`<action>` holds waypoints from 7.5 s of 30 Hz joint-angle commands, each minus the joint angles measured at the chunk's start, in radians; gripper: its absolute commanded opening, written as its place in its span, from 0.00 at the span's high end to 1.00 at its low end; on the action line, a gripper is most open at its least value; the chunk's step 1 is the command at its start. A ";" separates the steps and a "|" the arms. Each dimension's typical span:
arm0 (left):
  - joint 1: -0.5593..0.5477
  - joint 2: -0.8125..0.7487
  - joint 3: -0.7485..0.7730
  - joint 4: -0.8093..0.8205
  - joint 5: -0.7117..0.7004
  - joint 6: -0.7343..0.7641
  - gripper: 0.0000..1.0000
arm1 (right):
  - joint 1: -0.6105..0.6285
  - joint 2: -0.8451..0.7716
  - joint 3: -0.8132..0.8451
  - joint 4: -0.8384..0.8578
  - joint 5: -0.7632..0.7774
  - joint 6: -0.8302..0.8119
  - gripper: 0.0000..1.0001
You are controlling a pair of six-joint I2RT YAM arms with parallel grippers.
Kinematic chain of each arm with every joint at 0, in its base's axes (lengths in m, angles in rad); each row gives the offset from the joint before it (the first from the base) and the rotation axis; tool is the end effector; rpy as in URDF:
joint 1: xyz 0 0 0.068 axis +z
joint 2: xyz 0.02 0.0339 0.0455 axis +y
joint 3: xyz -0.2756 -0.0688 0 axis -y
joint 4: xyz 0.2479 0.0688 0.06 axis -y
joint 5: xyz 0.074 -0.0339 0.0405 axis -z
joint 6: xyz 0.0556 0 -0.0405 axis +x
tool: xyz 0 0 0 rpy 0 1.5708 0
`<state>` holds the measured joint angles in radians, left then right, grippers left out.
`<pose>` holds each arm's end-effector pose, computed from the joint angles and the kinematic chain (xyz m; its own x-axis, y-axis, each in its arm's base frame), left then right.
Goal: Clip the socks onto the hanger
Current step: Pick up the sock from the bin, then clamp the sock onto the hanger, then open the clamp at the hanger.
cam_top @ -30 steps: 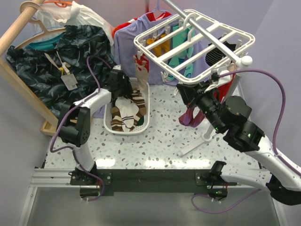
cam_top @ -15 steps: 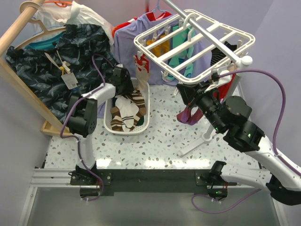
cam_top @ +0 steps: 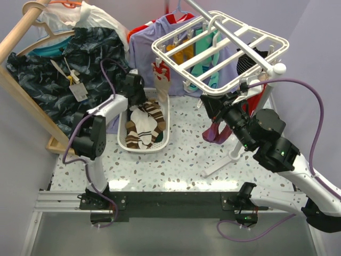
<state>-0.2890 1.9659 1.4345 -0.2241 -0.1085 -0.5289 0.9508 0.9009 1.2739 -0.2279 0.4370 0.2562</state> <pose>0.4468 -0.1266 0.2053 -0.6723 -0.3234 -0.6659 -0.1522 0.9407 -0.3032 0.1243 0.1336 0.4937 -0.0439 0.3336 -0.9417 -0.4992 0.8091 0.3099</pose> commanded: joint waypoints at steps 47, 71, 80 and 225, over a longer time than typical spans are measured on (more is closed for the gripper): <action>-0.297 -0.779 -0.125 0.199 0.915 0.422 1.00 | 0.002 -0.011 0.039 0.007 -0.081 -0.069 0.87; -0.391 -0.671 -0.011 0.296 0.863 0.360 1.00 | 0.002 0.007 0.041 0.021 -0.207 -0.113 0.87; -0.398 -0.674 -0.016 0.331 0.906 0.334 1.00 | 0.002 0.006 0.036 0.025 -0.204 -0.126 0.87; -0.773 -0.700 -0.154 0.434 0.035 0.572 1.00 | 0.000 -0.028 0.120 -0.091 -0.100 0.155 0.32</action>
<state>-1.0489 1.2675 1.2339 0.2333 -0.1024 0.0776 0.9543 0.8692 1.3655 -0.3729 0.3515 0.3473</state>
